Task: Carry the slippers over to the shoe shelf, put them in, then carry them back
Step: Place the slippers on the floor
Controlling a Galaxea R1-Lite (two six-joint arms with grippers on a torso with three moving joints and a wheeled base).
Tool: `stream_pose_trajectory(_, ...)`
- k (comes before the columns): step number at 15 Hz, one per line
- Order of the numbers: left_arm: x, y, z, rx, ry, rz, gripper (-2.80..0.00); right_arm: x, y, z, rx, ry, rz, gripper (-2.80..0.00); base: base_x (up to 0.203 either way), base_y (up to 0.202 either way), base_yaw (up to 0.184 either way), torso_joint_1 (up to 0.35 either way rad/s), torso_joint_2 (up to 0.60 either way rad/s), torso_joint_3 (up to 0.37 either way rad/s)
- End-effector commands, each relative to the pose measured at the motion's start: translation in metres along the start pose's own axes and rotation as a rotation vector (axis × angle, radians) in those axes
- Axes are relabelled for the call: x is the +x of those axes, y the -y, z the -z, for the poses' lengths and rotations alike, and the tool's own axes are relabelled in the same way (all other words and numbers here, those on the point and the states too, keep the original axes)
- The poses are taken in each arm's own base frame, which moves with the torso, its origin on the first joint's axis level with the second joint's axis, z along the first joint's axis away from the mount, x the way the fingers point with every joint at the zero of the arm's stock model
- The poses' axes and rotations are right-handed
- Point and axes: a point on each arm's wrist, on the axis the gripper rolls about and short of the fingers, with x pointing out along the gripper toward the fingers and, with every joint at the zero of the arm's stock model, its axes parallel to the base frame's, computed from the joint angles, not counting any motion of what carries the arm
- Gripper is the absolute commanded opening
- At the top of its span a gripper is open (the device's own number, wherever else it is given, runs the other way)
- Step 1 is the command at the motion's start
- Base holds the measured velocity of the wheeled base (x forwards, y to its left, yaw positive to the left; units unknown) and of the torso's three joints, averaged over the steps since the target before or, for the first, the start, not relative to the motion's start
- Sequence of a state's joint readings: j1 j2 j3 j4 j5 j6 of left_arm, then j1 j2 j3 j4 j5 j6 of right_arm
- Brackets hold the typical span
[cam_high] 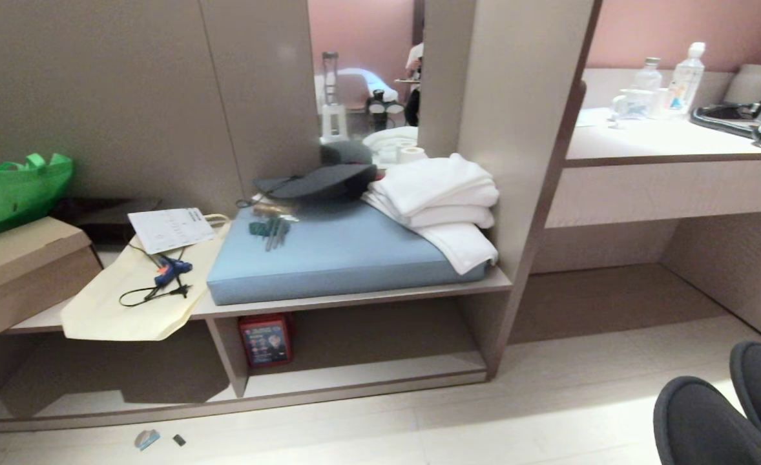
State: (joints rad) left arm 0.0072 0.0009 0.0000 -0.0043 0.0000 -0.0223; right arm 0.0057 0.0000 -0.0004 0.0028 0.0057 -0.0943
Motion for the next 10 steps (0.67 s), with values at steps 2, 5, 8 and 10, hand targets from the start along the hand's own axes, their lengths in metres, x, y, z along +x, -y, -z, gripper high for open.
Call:
stream_pose_trajectory(2,0.0001,0.0,-0.0001,-0.001,0.0,0.001,-2.8,0.0001,0.0,0.0001,-0.001,-0.002,-0.001,-2.8,0.001,0.008,-0.172,0.006,0.0,0.002)
stream_pose_trajectory(5,0.0001,0.0,-0.0001,0.0,0.0,0.0,-2.8,0.0001,0.0,0.0,-0.001,-0.001,-0.001,-2.8,0.0,0.008,-0.176,0.001,0.0,0.003)
stream_pose_trajectory(8,0.0001,0.0,-0.0001,-0.001,0.0,0.0,-2.8,0.0002,0.0,0.0001,-0.001,-0.001,-0.001,-2.8,-0.001,0.009,-0.176,0.001,0.0,0.002)
stream_pose_trajectory(10,0.0001,0.0,-0.0001,0.0,0.0,0.0,-2.8,0.0001,0.0,0.0,-0.001,-0.001,-0.001,-2.8,0.001,0.009,-0.174,0.001,0.0,0.003)
